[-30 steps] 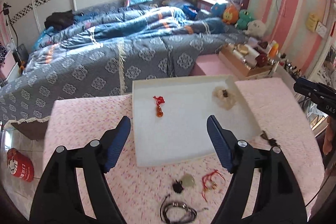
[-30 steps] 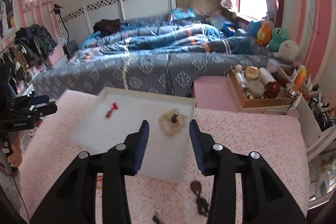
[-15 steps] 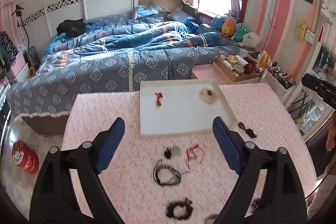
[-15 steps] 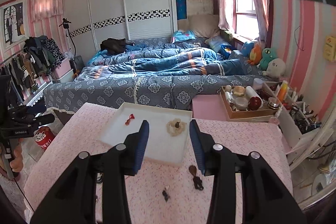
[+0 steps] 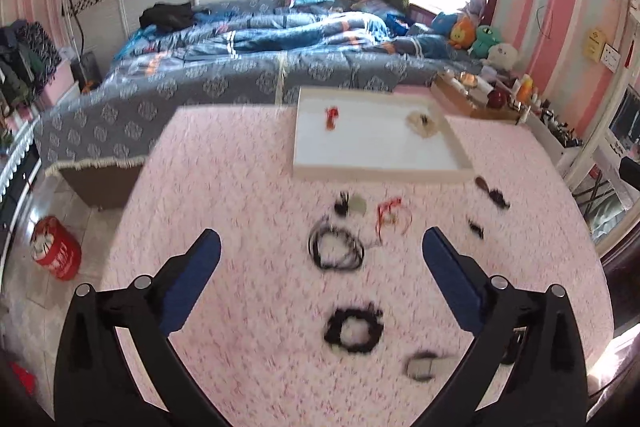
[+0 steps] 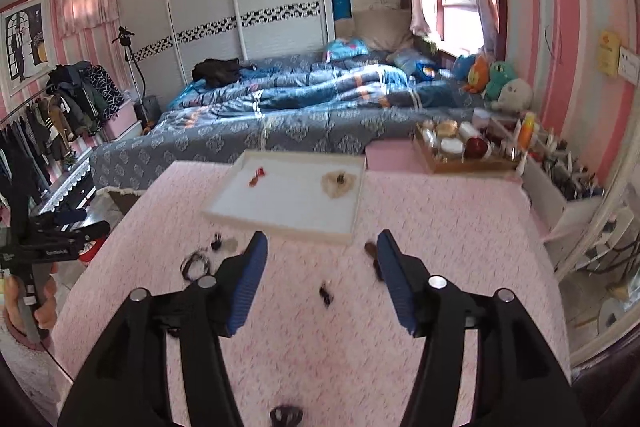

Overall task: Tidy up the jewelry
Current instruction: 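Withdraw both open tools from the tray back over the remaining jewelry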

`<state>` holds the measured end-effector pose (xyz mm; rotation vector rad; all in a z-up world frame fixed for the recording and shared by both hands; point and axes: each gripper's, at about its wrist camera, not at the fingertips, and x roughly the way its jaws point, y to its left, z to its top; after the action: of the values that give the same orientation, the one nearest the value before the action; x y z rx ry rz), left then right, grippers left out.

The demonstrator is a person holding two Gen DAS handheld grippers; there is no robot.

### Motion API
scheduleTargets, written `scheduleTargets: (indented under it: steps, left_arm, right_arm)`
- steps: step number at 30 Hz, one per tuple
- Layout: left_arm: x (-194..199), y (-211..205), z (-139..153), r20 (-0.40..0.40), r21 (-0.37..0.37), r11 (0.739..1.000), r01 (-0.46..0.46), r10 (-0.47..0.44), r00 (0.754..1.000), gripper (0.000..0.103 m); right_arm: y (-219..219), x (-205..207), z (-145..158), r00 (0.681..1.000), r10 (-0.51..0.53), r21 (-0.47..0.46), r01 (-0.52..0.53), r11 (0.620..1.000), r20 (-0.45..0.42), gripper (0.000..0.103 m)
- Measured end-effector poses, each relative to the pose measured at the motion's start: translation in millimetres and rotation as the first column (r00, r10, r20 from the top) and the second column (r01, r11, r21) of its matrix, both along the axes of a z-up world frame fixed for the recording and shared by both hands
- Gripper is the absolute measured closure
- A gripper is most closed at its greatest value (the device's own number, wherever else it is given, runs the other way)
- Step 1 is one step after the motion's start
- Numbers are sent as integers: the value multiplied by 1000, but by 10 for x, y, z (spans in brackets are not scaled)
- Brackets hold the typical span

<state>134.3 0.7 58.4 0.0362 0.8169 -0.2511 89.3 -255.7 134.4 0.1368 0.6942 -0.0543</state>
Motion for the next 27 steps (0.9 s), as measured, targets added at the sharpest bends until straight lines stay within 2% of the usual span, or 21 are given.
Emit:
scheduleTargets:
  steps: [4, 9, 14, 21, 27]
  left_arm:
    - [-188, 63, -220, -32, -13, 1000, -1, 1, 999, 3]
    - [-407, 58, -429, -18, 32, 999, -2, 3, 1000, 3]
    - [-453, 40, -660, -44, 26, 1000, 15, -14, 999, 3]
    - [-451, 40, -789, -30, 30, 1000, -1, 1, 1000, 3]
    - [-432, -35, -940, -42, 71, 997, -5, 8, 999, 3]
  right_arm:
    - [-10, -186, -131, 1000, 1, 3, -1, 1000, -13, 45]
    - [-6, -340, -367, 999, 12, 18, -11, 1000, -30, 45]
    - [127, -427, -637, 998, 44, 23, -43, 999, -42, 45]
    - [293, -512, -723, 994, 102, 35, -100, 994, -36, 45]
    - [411, -610, -820, 998, 63, -6, -63, 998, -21, 45]
